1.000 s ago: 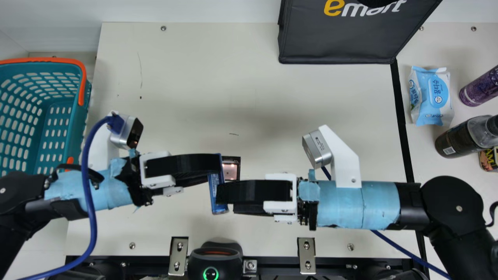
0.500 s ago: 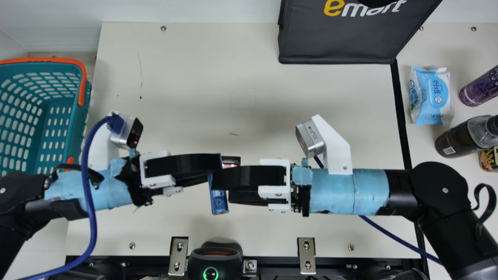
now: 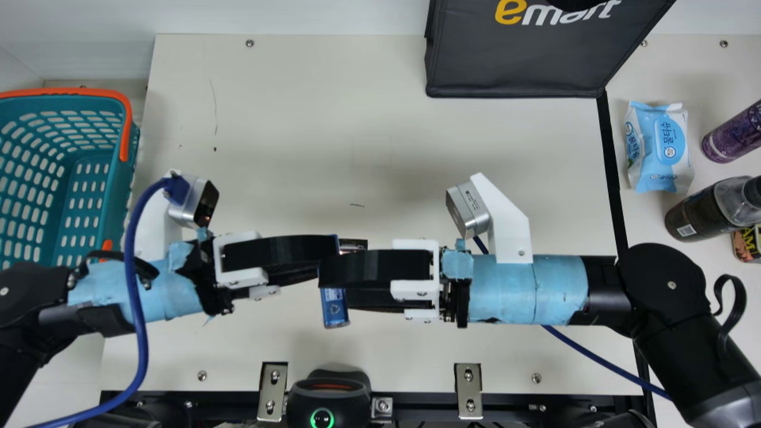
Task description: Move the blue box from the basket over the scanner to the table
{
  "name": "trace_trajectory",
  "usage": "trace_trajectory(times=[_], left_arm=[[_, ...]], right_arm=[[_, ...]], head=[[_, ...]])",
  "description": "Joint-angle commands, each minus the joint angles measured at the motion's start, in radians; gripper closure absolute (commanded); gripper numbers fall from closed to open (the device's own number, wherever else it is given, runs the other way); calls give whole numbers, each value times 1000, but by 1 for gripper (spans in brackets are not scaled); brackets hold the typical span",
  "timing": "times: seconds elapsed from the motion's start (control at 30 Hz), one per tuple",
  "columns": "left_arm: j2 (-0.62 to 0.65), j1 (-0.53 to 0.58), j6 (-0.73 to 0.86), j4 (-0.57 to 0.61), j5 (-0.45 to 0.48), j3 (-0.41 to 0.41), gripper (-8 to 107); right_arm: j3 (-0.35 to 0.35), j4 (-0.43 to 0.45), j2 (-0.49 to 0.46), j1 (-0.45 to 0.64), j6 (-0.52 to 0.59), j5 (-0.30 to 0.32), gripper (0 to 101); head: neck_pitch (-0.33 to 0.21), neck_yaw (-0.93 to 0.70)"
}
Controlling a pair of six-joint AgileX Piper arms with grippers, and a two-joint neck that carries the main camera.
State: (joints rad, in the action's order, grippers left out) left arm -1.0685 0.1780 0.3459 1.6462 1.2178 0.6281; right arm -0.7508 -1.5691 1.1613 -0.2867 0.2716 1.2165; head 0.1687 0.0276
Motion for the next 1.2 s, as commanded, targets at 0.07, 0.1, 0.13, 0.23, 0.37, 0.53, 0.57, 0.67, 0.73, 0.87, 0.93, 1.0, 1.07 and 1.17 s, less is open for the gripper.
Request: trace_trajectory(times=[0.07, 0.1, 0.13, 0.23, 0.37, 0.53, 0.57, 0.67, 0.73, 0.87, 0.93, 1.0, 1.07, 1.17], left_arm=[[0, 0, 0, 0, 0, 0, 107], [0, 0, 0, 0, 0, 0, 107], [0, 0, 0, 0, 0, 0, 107], [0, 0, 0, 0, 0, 0, 107], [0, 0, 0, 0, 0, 0, 107], [0, 0, 0, 0, 0, 0, 107], [0, 0, 0, 0, 0, 0, 107], [0, 0, 0, 0, 0, 0, 107], [0, 0, 0, 0, 0, 0, 107], [0, 0, 0, 0, 0, 0, 107], [0, 0, 0, 0, 0, 0, 107], [0, 0, 0, 0, 0, 0, 107], [0, 0, 0, 0, 0, 0, 107], [0, 0, 0, 0, 0, 0, 107]], right_arm=[[-4, 2, -1, 0, -5, 0, 6], [-3, 2, -2, 0, -5, 0, 6], [-3, 2, -2, -2, -6, -1, 6], [-2, 2, -7, -10, -6, -2, 6], [0, 4, -14, -30, -8, -11, 6], [1, 3, -20, -70, -11, -34, 6], [1, 2, -20, -79, -10, -39, 6], [1, -3, -18, -109, -7, -61, 6], [0, -7, -12, -130, -3, -76, 6], [0, -24, 2, -166, 11, -102, 6], [1, -24, 3, -164, 11, -106, 6], [1, -26, 3, -166, 11, -105, 6], [1, -30, 3, -167, 11, -106, 6], [1, -29, 3, -167, 11, -107, 20]], head=[[-30, 0], [-30, 0], [-30, 0], [-30, 0], [-30, 0], [-30, 0], [-30, 0], [-30, 0], [-30, 0], [-30, 0], [-30, 0], [-30, 0], [-30, 0], [-30, 0]])
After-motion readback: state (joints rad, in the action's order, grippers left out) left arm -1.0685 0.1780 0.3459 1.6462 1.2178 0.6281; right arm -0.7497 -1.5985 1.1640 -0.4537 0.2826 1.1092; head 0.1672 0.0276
